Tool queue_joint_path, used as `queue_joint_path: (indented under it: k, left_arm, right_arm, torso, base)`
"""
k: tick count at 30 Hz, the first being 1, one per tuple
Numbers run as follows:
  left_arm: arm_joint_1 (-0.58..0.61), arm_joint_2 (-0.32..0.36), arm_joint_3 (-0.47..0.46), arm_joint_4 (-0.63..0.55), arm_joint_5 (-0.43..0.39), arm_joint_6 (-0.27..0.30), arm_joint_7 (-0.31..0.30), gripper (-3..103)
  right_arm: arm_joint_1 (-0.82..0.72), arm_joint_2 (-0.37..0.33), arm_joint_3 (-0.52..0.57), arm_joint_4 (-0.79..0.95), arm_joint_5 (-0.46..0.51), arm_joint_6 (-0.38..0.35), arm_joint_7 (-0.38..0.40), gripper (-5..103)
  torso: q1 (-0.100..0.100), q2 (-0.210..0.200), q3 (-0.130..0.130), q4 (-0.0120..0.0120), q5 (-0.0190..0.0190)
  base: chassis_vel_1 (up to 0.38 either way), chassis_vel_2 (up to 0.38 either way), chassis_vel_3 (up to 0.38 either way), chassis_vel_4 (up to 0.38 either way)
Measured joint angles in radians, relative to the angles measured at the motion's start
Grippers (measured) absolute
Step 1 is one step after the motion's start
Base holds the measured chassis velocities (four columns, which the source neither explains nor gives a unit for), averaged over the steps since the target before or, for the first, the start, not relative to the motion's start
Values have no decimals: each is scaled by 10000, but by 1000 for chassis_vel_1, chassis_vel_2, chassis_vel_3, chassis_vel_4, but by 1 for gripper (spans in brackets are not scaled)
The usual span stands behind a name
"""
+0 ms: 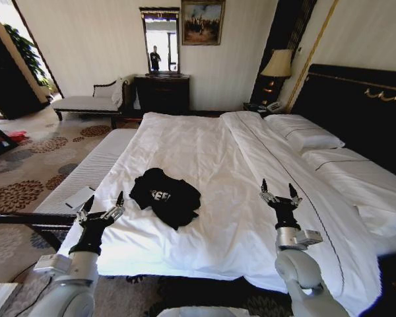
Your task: Fold the clothes on the bed.
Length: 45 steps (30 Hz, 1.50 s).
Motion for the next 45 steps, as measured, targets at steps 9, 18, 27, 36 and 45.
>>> queue_joint_path:
  k: [9,18,27,36,45]
  left_arm:
    - [10,-32,7,2,9,2,-7,100]
    - [-64,-32,23,4,9,0,-18,100]
    - [-87,-21,16,5,4,-10,-36,100]
    - [-39,-26,-2,6,4,-38,-59,100]
    - [-11,-57,-22,6,5,-59,-62,100]
  right_arm:
    - [-37,39,42,-6,-54,31,30,100]
    - [-38,130,12,-95,-149,115,52,100]
    - [-15,157,-15,-144,-195,174,54,100]
    - [-20,244,-112,-183,-248,371,37,100]
    - [-6,261,-149,-204,-221,660,-52,100]
  torso:
    - [-1,1,0,1,-1]
    - [0,0,0,0,2]
    - [-1,0,0,1,-2]
    - [-1,1,-1,2,-7]
    - [0,0,2,-2,4]
  base:
    - [73,75,-81,-73]
    - [69,75,-71,-81]
    - [138,131,-132,-128]
    - [103,114,-128,-122]
    - [-24,-23,10,6]
